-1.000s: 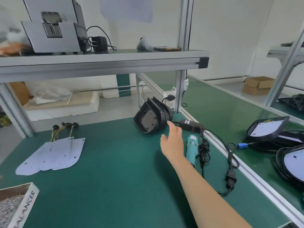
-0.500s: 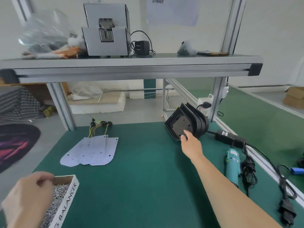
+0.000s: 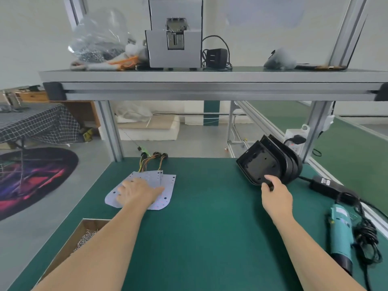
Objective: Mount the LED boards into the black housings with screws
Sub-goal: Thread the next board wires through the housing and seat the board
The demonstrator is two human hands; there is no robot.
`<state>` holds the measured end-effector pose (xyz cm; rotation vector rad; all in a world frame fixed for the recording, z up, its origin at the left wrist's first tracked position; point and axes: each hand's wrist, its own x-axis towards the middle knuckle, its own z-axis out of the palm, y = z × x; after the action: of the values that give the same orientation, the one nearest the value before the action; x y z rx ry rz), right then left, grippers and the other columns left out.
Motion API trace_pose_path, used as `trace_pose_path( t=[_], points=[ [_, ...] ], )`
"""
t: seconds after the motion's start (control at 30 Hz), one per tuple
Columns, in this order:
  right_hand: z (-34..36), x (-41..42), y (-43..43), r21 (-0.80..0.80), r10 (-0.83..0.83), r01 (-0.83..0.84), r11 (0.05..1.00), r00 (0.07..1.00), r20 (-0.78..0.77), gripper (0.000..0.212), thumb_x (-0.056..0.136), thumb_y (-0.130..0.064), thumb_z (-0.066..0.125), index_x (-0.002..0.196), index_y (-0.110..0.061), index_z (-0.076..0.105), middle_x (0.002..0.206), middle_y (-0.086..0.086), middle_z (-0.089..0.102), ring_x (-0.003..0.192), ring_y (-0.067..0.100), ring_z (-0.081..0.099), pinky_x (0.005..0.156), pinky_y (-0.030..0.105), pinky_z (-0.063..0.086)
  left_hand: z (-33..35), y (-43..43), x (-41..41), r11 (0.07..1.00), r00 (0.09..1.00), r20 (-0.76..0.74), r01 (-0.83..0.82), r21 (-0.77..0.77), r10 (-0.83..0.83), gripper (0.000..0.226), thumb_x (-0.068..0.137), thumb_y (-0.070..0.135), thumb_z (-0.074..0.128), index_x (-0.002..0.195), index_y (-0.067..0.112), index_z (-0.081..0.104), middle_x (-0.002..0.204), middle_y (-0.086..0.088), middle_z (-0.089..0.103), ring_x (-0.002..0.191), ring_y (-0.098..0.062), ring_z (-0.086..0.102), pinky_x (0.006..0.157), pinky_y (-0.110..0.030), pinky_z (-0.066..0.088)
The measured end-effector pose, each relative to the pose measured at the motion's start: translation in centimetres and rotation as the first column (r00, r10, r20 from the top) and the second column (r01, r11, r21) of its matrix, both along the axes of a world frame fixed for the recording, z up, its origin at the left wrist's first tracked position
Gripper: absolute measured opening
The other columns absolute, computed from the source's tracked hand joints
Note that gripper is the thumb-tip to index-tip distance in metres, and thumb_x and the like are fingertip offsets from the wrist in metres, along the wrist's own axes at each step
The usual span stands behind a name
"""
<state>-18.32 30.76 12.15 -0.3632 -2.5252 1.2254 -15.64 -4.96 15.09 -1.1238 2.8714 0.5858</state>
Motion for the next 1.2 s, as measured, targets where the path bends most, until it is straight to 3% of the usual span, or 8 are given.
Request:
trace_pose_path(
  t=[0.33, 0.47, 0.57, 0.63, 0.73, 0.83, 0.97, 1.2],
  points=[
    [-0.6, 0.8, -0.1, -0.108, -0.123, 0.109, 0.988, 0.983, -0.133, 0.008, 0.098, -0.027, 0.058, 0.095, -0.021, 0.053, 0.096, 0.013, 0.065, 0.078, 0.032, 0.067, 0.083, 0.045, 0.052, -0.5, -2.0, -1.5, 1.000, 1.000, -0.020, -0.023, 0.017, 0.023, 0.097, 0.065, 0.056, 0.077, 0.139, 0.007, 0.039, 0.131, -0.011, 0.046, 0.128, -0.029, 0.044, 0.100, -0.037, 0.041],
    [-0.6, 1.3, 0.0, -0.164, -0.148, 0.114, 0.980, 0.966, -0.210, 0.015, 0.100, -0.013, 0.046, 0.108, -0.022, 0.053, 0.106, 0.015, 0.061, 0.058, 0.015, 0.068, 0.061, 0.028, 0.043, -0.1, -2.1, -1.8, 0.986, 0.991, -0.133, -0.005, 0.164, 0.027, 0.057, 0.077, 0.032, 0.075, 0.121, 0.004, 0.051, 0.095, -0.007, 0.041, 0.115, -0.030, 0.053, 0.090, -0.037, 0.050],
    [-0.4, 2.0, 0.0, -0.231, -0.155, 0.106, 0.967, 0.967, -0.205, 0.035, 0.101, -0.012, 0.038, 0.125, -0.033, 0.051, 0.114, 0.011, 0.060, 0.057, 0.020, 0.069, 0.069, 0.034, 0.046, 0.5, -2.8, -1.9, 0.954, 0.956, -0.281, 0.004, 0.299, 0.084, 0.013, 0.088, 0.012, 0.062, 0.087, 0.006, 0.052, 0.083, -0.007, 0.050, 0.097, -0.035, 0.060, 0.076, -0.038, 0.049],
    [-0.3, 2.6, -0.1, -0.315, -0.178, 0.116, 0.942, 0.968, -0.175, 0.044, 0.102, -0.017, 0.037, 0.134, -0.046, 0.044, 0.111, 0.005, 0.059, 0.069, 0.030, 0.068, 0.081, 0.042, 0.050, 0.5, -3.1, -1.9, 0.928, 0.946, -0.307, 0.019, 0.371, 0.104, 0.032, 0.094, 0.010, 0.056, 0.068, 0.013, 0.038, 0.069, -0.002, 0.043, 0.083, -0.030, 0.054, 0.069, -0.035, 0.046],
    [-0.3, 3.1, -0.2, -0.413, -0.189, 0.127, 0.902, 0.975, -0.114, 0.041, 0.103, -0.026, 0.042, 0.141, -0.042, 0.041, 0.099, 0.003, 0.060, 0.093, 0.032, 0.057, 0.087, 0.040, 0.042, 0.4, -2.9, -0.6, 0.840, 0.926, -0.333, 0.034, 0.542, 0.177, 0.025, 0.098, 0.008, 0.048, 0.077, 0.016, 0.035, 0.073, 0.001, 0.038, 0.067, -0.020, 0.042, 0.055, -0.026, 0.035],
    [-0.5, 3.5, -0.1, -0.459, -0.065, 0.029, 0.888, 0.996, -0.061, 0.026, 0.104, -0.027, 0.049, 0.128, -0.023, 0.059, 0.119, 0.002, 0.060, 0.110, 0.024, 0.052, 0.095, 0.037, 0.041, 0.5, -2.6, 1.4, 0.778, 0.894, -0.423, 0.160, 0.607, 0.147, 0.016, 0.097, 0.007, 0.052, 0.110, 0.017, 0.048, 0.092, -0.001, 0.054, 0.076, -0.019, 0.051, 0.058, -0.024, 0.035],
    [-0.5, 4.7, -0.7, -0.520, 0.231, -0.186, 0.834, 0.973, 0.023, 0.014, 0.101, -0.025, 0.060, 0.106, -0.023, 0.073, 0.116, -0.002, 0.070, 0.109, 0.022, 0.063, 0.082, 0.034, 0.051, 2.1, -1.3, 4.6, 0.607, 0.836, -0.513, 0.309, 0.732, 0.194, 0.011, 0.096, 0.002, 0.056, 0.094, 0.013, 0.059, 0.105, -0.014, 0.069, 0.086, -0.030, 0.067, 0.075, -0.039, 0.056],
    [0.9, 6.7, -1.8, -0.247, 0.517, -0.477, 0.844, 0.846, 0.133, 0.010, 0.096, -0.028, 0.068, 0.095, -0.030, 0.078, 0.104, -0.016, 0.075, 0.106, 0.009, 0.066, 0.095, 0.026, 0.048, 3.7, 2.1, 10.3, 0.261, 0.816, -0.576, 0.568, 0.781, -0.052, 0.016, 0.094, -0.001, 0.060, 0.102, 0.012, 0.063, 0.099, -0.008, 0.076, 0.084, -0.023, 0.072, 0.069, -0.034, 0.058]
  ],
)
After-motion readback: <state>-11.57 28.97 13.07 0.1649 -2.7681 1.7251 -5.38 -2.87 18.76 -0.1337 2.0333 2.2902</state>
